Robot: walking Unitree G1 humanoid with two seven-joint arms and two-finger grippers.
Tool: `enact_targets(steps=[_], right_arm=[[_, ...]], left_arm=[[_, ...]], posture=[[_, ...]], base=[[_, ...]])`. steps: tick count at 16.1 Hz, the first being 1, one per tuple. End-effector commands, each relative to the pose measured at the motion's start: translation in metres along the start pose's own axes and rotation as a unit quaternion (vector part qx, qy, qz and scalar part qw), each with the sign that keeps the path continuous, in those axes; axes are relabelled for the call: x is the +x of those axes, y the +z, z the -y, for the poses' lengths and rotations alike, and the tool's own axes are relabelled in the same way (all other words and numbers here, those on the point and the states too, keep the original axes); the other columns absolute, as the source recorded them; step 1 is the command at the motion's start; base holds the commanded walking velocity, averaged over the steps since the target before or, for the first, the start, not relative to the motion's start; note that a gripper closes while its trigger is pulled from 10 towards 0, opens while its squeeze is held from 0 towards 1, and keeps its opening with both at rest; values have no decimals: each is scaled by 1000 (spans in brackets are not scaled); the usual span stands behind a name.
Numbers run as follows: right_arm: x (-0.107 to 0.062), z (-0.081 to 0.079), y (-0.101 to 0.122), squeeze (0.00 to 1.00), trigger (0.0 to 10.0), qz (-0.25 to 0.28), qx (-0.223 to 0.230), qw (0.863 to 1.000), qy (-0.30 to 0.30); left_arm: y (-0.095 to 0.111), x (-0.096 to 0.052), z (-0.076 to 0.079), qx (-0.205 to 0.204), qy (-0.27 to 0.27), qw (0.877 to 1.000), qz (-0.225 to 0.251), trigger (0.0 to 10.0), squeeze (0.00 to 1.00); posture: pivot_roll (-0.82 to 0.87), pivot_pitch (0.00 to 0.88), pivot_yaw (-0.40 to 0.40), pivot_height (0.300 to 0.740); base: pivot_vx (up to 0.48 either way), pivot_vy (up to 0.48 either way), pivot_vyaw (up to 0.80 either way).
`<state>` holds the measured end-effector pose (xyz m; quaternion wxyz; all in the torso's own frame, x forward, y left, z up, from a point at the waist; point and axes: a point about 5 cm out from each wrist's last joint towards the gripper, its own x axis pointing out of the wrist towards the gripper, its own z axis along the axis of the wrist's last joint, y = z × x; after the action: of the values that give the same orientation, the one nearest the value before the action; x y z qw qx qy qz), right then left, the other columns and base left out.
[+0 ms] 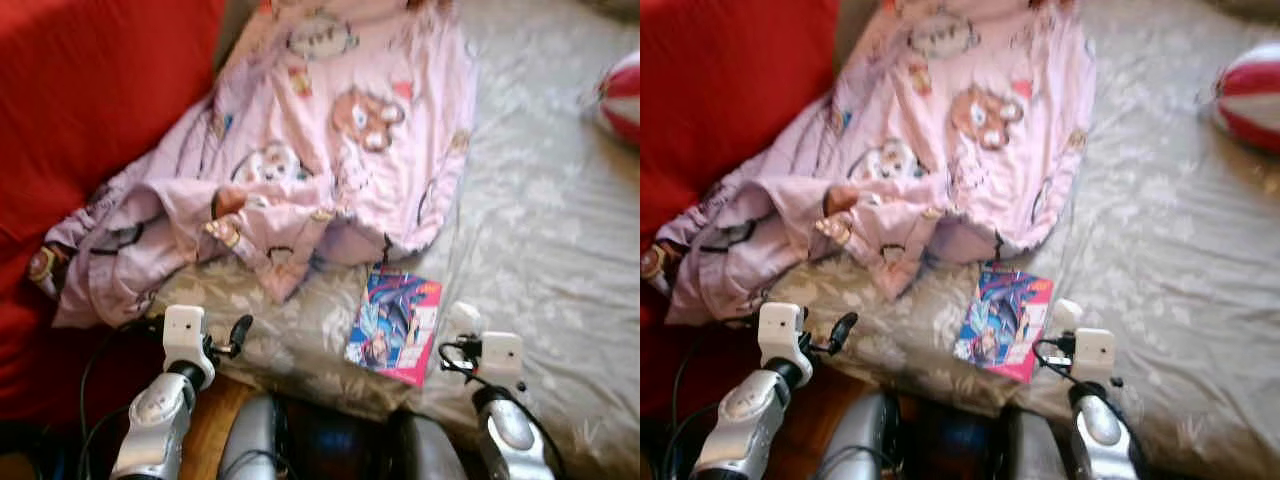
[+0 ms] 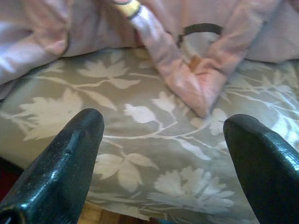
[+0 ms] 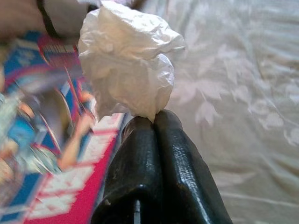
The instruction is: Clean up the room
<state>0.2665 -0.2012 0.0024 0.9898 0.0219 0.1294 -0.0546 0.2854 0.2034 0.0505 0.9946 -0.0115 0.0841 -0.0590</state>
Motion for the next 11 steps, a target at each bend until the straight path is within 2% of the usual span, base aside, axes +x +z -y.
enact_targets(steps=[1, 3, 5, 7, 8, 9, 10, 11], right_arm=[[-8, 3, -11, 0, 10000, -10, 31, 999, -24], [-11, 2, -20, 0, 10000, -28, 41, 998, -24], [-18, 11, -34, 0, 10000, -65, 38, 996, -42], [-22, 18, -42, 0, 10000, -86, 54, 993, -60], [-29, 23, -55, 0, 10000, -128, 58, 988, -68], [-30, 24, -58, 0, 10000, -139, 61, 986, -70], [-35, 26, -66, 0, 10000, -167, 83, 979, -81], [-36, 26, -68, 0, 10000, -180, 81, 977, -82]], left_arm=[[-20, -4, -2, 12, 8, 999, -37, 10000, 0], [-37, -3, -2, 11, 20, 997, -77, 10000, 0], [-53, -9, -4, 11, 28, 993, -111, 10000, 0], [-62, -13, -5, 7, 37, 991, -131, 10000, 0], [-75, -20, -8, 4, 49, 985, -163, 10000, 0], [-77, -21, -8, 4, 52, 984, -171, 10000, 0], [-87, -26, -8, -1, 62, 978, -200, 10000, 0], [-91, -28, -6, -2, 64, 975, -213, 10000, 0]], posture=[[78, 115, -3, 646], [58, 71, -12, 646], [46, 43, -14, 650], [46, 21, -18, 664], [44, 0, -24, 679], [42, 0, -25, 684], [37, 0, -25, 699], [34, 0, -24, 709]], base=[[0, 0, 0], [0, 0, 0], [0, 0, 0], [0, 0, 0], [0, 0, 0], [0, 0, 0], [0, 0, 0], [0, 0, 0]])
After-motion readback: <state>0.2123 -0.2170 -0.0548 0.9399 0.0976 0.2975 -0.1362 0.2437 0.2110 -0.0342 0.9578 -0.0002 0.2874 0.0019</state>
